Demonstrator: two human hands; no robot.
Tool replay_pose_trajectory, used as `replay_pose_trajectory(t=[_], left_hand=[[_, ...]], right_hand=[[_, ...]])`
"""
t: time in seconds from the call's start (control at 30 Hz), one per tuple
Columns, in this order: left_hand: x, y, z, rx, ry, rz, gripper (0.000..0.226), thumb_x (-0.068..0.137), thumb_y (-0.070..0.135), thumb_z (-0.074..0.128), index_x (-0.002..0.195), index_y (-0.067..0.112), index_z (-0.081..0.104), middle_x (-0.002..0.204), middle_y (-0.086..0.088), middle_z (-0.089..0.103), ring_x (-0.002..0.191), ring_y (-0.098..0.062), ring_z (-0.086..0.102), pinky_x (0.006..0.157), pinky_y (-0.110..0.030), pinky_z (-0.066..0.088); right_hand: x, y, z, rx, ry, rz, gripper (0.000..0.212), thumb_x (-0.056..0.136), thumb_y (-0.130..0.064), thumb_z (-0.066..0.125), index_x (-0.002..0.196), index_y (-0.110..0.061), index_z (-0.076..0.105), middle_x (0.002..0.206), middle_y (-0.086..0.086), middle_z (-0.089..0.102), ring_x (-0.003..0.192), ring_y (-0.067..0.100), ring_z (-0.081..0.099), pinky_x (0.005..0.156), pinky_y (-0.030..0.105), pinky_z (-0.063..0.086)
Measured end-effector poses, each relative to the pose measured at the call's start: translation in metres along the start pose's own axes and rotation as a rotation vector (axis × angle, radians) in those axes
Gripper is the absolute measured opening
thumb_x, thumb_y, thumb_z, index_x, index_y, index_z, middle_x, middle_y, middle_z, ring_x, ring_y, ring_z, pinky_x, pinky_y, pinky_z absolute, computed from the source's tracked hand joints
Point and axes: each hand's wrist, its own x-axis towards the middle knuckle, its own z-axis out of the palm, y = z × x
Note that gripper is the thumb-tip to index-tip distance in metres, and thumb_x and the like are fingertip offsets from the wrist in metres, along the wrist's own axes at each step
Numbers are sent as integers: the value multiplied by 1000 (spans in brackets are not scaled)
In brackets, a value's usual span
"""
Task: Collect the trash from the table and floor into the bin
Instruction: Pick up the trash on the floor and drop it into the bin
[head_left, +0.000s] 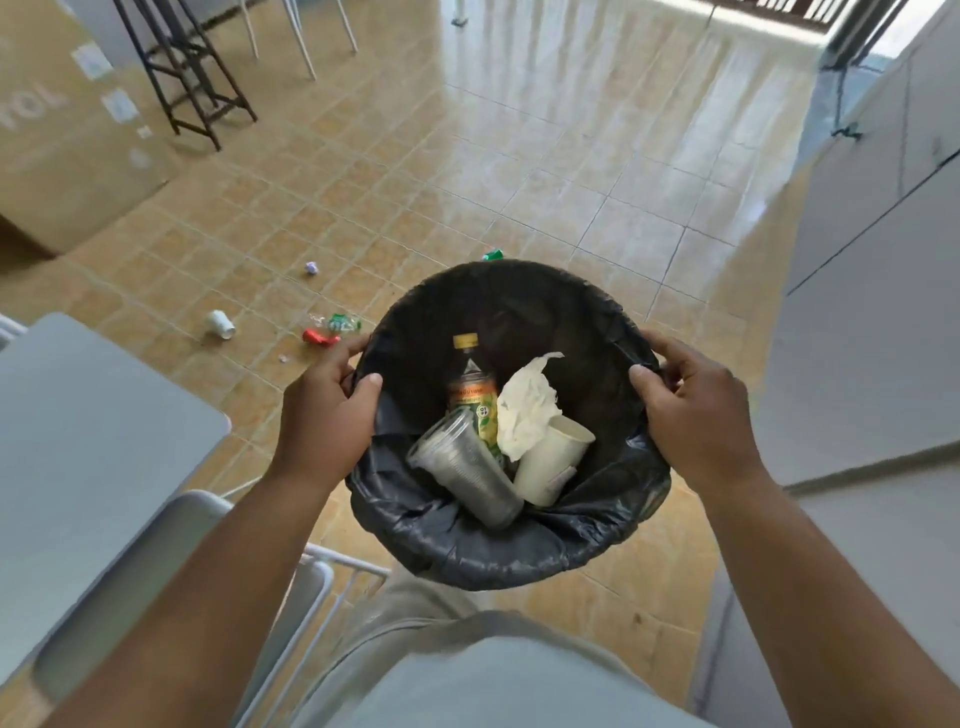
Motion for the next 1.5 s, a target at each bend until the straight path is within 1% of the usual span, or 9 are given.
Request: replay_pose_trajectory(t=[0.3,0.4,0.53,0.8,0.93,1.13,1.27,1.4,1.5], left_hand=[[148,-14,20,-71,-4,-147,33,94,13,62,120,33,64,63,32,56,59,5,53,58,-25,43],[201,-15,16,-46,1,-164,33,93,16,63,121,33,63,64,34,57,62,9,54,56,-20,41],[262,-17,7,-31,36,-202,33,94,17,63,123,32,62,63,35,56,63,11,55,51,-9,38],[346,-26,2,-44,173,-325,35,92,14,61,113,41,59,76,34,62,68,18,55,59,-16,40],[390,-38,16,-39,292,-450,40,91,14,62,128,32,62,95,25,63,69,2,57,62,-10,41],[451,-44,45,-5,381,-656,51,89,10,59,130,40,56,66,9,57,64,-10,57,61,-27,46],[484,-47,64,-6,390,-724,56,87,7,58,132,41,53,67,-3,55,66,-27,57,61,-35,49],[518,-70,83,-1,383,-769,56,89,8,59,133,41,51,77,-9,60,70,-28,59,63,-37,49],[534,-101,98,1,383,-782,56,90,9,60,133,43,49,72,-3,57,63,-19,56,58,-33,46]], right_hand=[[158,-23,75,-50,-89,-4,37,95,-15,65,129,-31,67,80,-25,60,74,-3,60,63,18,47],[207,-39,96,-45,-115,-4,38,95,-15,66,129,-31,67,84,-30,58,77,-10,58,61,5,41],[269,-59,133,-20,-152,-6,39,94,-14,67,128,-32,68,79,-28,58,74,-10,59,64,9,39],[394,-93,207,54,-337,-41,40,96,-10,63,129,-33,67,76,-28,59,76,-23,57,56,-2,41],[465,-101,256,39,-464,-89,41,96,-9,61,132,-30,65,87,-29,55,76,-28,54,59,-4,40],[572,-114,316,-30,-721,-143,47,97,-8,57,136,-33,60,88,-18,62,74,-21,58,56,-1,42],[623,-116,346,-94,-792,-209,49,97,-8,55,139,-34,58,107,-8,66,82,-11,58,66,7,45],[658,-107,387,-87,-798,-214,48,94,-8,59,135,-33,61,109,0,71,93,16,66,84,35,55],[669,-87,417,-92,-782,-188,47,93,-9,61,132,-37,62,105,-4,69,82,3,66,76,23,54]])
